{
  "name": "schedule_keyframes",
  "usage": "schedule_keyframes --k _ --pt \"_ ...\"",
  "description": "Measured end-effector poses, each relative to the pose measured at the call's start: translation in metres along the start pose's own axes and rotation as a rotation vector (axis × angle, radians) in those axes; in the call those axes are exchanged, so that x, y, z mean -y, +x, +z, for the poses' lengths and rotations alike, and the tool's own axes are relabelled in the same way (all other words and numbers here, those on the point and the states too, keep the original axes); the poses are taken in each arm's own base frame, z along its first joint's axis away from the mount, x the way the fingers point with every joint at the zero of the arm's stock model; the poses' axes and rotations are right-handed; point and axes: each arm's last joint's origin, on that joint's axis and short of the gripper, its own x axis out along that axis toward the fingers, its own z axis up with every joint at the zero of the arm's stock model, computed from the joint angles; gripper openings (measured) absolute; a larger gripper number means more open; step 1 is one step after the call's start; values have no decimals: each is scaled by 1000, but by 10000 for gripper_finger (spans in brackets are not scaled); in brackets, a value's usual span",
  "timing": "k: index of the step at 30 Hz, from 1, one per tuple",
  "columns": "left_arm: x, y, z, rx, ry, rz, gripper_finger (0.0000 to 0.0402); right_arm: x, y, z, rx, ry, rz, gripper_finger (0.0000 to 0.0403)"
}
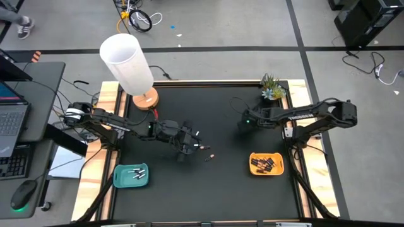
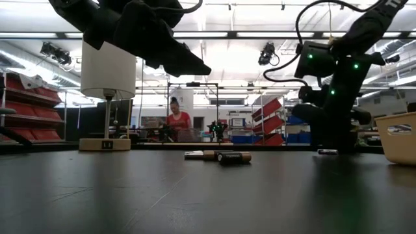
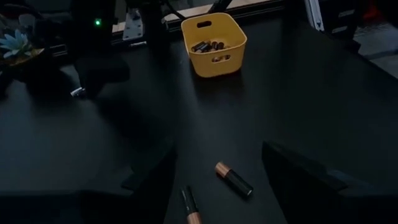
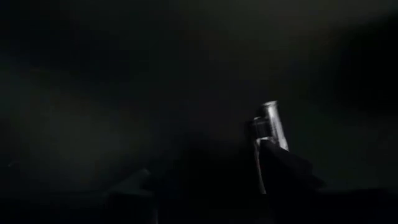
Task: Sort batteries
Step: Put the silver battery into the green bin
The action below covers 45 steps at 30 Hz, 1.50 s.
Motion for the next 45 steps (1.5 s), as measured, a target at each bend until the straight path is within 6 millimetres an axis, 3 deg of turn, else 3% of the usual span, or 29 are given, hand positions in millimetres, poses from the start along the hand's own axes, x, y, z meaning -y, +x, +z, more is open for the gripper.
schedule_keyframes --k 14,23,30,45 --pt "-1 0 1 11 0 10 253 6 6 4 14 -25 -3 160" --pt "-1 0 1 5 0 10 253 -4 4 8 50 -33 106 157" --pt "-1 0 0 -3 0 9 253 4 5 5 46 -30 -9 151" --pt "-1 0 0 0 2 12 253 15 10 11 28 -6 -58 151"
